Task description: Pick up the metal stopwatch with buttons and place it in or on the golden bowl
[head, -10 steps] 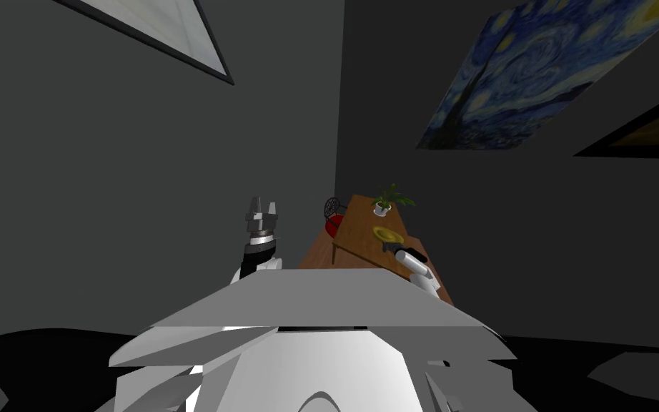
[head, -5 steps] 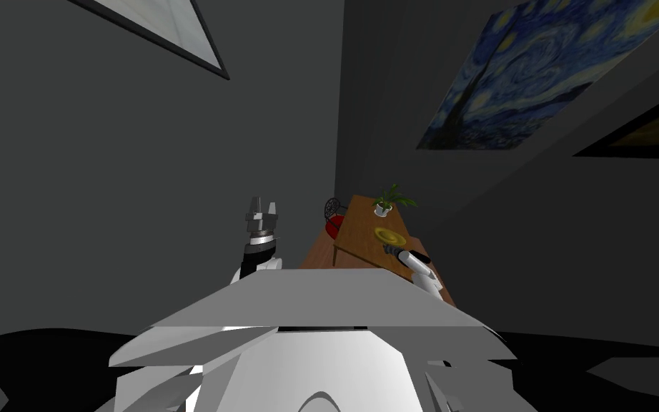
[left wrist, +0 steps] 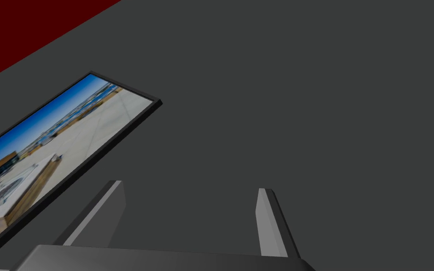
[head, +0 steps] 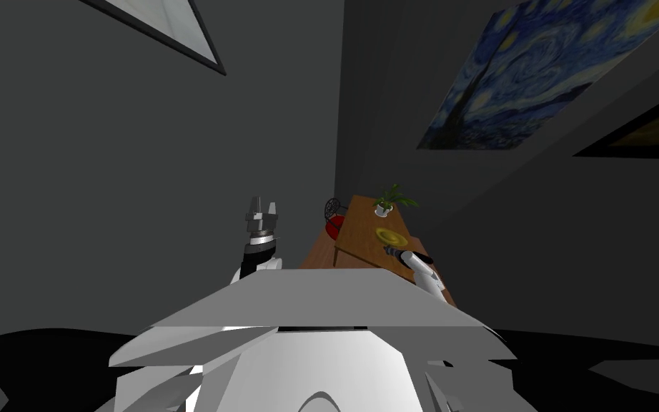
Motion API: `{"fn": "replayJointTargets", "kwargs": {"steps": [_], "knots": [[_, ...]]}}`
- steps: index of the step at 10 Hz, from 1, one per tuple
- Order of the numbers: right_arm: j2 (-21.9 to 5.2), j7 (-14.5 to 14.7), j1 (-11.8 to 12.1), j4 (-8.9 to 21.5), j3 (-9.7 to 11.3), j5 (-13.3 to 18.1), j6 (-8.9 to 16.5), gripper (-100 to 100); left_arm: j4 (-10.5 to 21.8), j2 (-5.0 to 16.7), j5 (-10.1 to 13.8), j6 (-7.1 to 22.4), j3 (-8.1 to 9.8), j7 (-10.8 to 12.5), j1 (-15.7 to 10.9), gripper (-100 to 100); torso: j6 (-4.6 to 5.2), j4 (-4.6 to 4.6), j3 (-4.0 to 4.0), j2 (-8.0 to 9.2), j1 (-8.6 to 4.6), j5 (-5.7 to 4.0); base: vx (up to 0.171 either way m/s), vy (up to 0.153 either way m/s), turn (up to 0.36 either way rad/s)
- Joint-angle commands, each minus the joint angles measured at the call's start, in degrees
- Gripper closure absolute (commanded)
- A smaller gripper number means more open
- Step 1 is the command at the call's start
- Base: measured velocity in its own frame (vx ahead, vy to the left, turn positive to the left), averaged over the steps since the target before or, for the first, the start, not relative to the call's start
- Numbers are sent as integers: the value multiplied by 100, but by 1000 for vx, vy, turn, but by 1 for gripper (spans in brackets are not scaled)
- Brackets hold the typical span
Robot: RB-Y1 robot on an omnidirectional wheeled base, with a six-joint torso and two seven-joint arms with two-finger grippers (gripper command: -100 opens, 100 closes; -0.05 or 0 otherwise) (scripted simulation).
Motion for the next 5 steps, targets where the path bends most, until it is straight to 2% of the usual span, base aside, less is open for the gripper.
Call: {"fn": "replayJointTargets", "kwargs": {"steps": [1, 2, 3, 4, 5], "knots": [[0, 0, 0, 0, 0, 0, 0, 0, 0, 0, 0, 0, 0, 0, 0, 0, 0, 0, 0, 0, 0, 0, 0, 0, 0], [116, 80, -23, 106, 25, 16, -168, -100, 0, 0, 0, 0, 0, 0, 0, 0, 0, 1, 3, 5, -4, -1, 31, -46, -23], [185, 126, -38, 172, 40, 25, -268, -100, 0, 1, 0, 0, 1, 0, 0, 0, 0, 0, 0, -2, -20, -4, 60, -85, -17], [127, 129, -26, 175, 38, -35, -215, -100, 0, 1, 0, 0, 1, 0, 1, 0, 1, -2, -6, -11, -35, -8, 29, -39, 4], [133, 150, -26, 186, 40, -40, -245, 100, 0, 1, 0, 0, 1, 0, 0, 0, 0, -1, -3, -5, -23, -6, 5, -7, 2]]}}
